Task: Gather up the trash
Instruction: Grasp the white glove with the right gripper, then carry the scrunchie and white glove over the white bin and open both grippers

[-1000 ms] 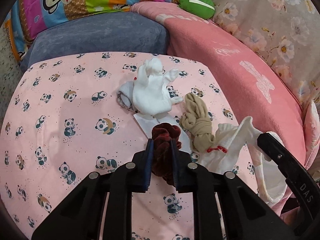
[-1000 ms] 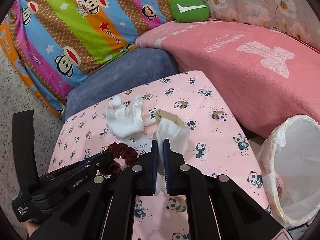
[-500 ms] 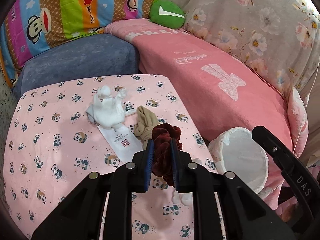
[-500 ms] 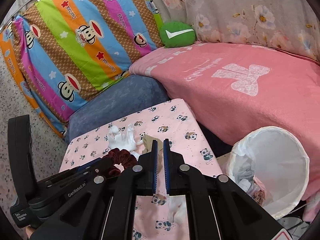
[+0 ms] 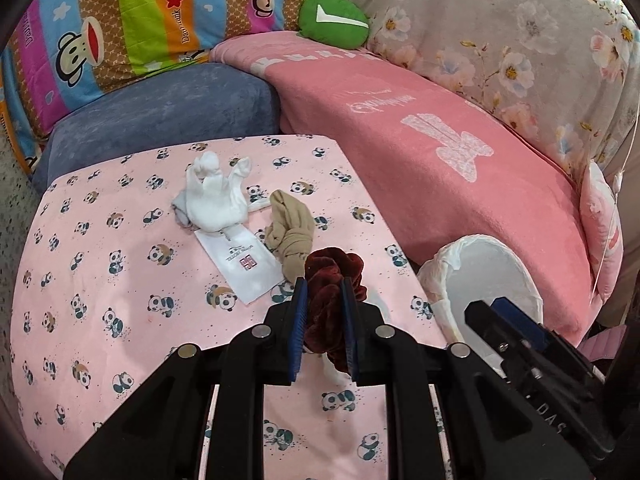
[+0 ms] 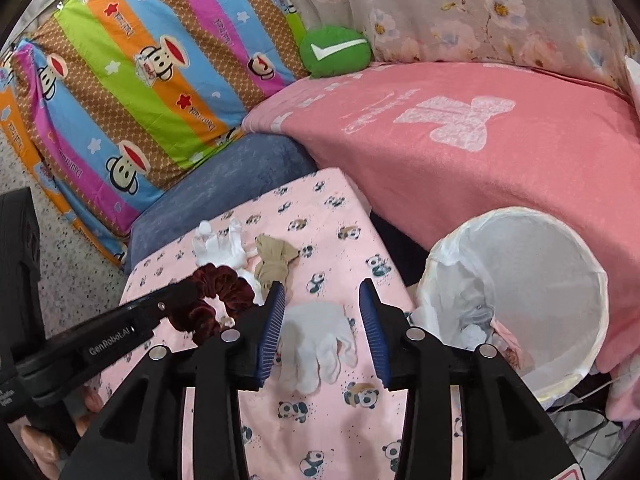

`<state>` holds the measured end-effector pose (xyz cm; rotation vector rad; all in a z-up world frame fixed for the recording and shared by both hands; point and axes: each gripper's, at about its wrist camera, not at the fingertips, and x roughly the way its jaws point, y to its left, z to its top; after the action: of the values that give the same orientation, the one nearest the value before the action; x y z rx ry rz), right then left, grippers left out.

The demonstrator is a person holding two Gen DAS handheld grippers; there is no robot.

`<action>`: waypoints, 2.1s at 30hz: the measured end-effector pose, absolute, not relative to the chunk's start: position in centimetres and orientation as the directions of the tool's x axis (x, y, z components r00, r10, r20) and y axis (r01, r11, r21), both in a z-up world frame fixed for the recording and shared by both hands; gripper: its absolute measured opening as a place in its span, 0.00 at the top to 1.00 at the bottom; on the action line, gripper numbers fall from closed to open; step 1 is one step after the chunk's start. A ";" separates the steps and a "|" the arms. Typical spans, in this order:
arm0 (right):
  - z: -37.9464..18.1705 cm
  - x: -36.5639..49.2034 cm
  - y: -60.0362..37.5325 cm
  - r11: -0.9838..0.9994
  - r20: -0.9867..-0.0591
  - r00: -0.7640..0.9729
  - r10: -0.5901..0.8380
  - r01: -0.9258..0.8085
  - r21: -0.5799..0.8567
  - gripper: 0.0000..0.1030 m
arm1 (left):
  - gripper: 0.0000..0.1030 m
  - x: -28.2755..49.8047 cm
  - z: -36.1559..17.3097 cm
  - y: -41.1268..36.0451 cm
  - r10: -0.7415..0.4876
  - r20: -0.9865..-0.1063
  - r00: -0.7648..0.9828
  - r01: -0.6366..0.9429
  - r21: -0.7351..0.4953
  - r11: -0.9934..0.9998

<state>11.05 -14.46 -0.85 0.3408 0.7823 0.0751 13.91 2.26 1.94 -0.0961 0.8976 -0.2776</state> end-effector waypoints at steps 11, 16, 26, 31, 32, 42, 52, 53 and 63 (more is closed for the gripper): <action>-9.3 14.1 -9.5 0.958 -0.806 0.561 0.190 0.072 0.276 0.48 | 0.84 15.1 -1.4 6.8 -0.226 -0.802 0.553 0.111 -0.198 0.974; -11.5 15.0 -8.7 0.966 -0.833 0.530 0.156 0.094 0.241 0.46 | 0.84 15.8 -2.5 7.5 -0.227 -0.811 0.538 0.099 -0.207 0.973; -12.3 15.4 -7.7 0.982 -0.848 0.515 0.125 0.060 0.181 0.89 | 0.84 16.2 -3.6 7.3 -0.235 -0.823 0.518 0.104 -0.212 0.972; -10.5 14.6 -8.6 0.974 -0.818 0.558 0.139 0.071 0.214 0.90 | 0.84 15.8 -3.0 6.4 -0.240 -0.817 0.524 0.121 -0.207 0.971; -10.0 14.5 -8.8 0.973 -0.809 0.570 0.142 0.071 0.221 0.90 | 0.84 15.7 -2.8 6.2 -0.242 -0.815 0.527 0.126 -0.207 0.970; -1.5 11.2 -14.0 0.954 -0.676 0.726 0.126 0.099 0.284 0.90 | 0.84 14.1 0.6 1.6 -0.282 -0.776 0.565 0.215 -0.192 0.958; 2.4 7.9 -20.7 0.934 -0.623 0.782 0.038 0.194 0.300 0.90 | 0.84 13.0 3.6 -5.4 -0.346 -0.738 0.579 0.346 -0.162 0.924; 2.4 7.7 -21.3 0.931 -0.621 0.783 0.030 0.204 0.302 0.90 | 0.84 13.0 3.7 -6.2 -0.351 -0.737 0.577 0.357 -0.159 0.920; 1.8 5.9 -27.6 0.891 -0.624 0.780 -0.033 0.307 0.336 0.89 | 0.84 12.8 3.9 -13.0 -0.411 -0.735 0.540 0.467 -0.145 0.872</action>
<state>5.94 -27.57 1.83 0.4415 0.6543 -0.1902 12.85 -13.02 3.94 0.0717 0.8536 -0.5224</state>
